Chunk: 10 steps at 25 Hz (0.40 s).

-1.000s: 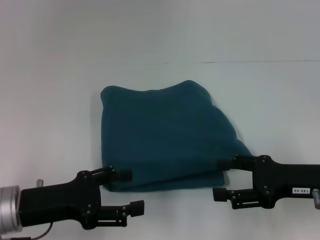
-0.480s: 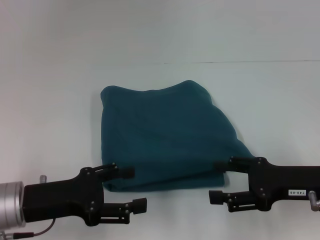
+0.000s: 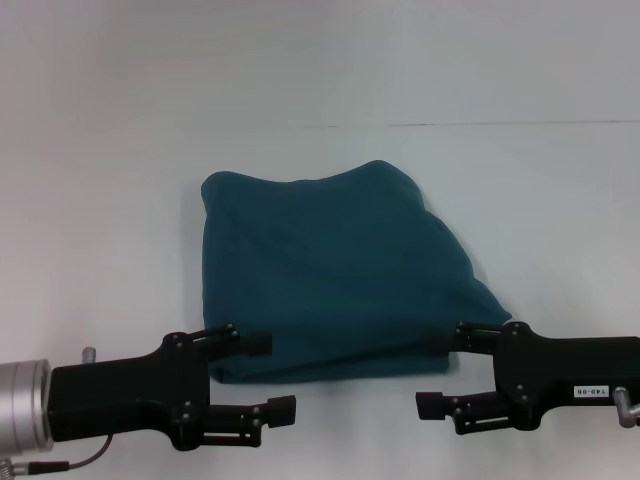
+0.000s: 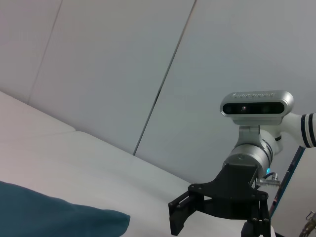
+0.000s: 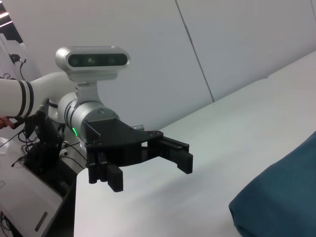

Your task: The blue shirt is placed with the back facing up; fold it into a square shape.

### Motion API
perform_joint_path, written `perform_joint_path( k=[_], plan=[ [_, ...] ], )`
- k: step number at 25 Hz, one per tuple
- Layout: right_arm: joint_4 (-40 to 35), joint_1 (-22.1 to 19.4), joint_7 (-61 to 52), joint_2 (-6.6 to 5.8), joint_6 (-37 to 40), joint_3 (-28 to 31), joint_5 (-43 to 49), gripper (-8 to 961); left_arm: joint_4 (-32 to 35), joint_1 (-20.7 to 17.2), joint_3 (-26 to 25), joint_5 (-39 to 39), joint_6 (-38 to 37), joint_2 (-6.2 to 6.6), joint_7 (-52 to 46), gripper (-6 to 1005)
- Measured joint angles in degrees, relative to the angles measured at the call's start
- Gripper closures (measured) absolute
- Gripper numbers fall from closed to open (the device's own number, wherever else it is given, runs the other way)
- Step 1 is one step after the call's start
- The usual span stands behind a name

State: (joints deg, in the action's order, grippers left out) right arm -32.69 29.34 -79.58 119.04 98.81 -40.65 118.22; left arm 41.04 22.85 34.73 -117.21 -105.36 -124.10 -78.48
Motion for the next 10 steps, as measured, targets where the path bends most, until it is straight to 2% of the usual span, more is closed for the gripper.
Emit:
perform_joint_path(
  k=[10],
  plan=[
    [0.00,0.01,-0.14,-0.16,-0.09,0.12,0.04,26,0.00,0.00,-0.02,-0.03,0.14,0.00,-0.19,62]
  ],
)
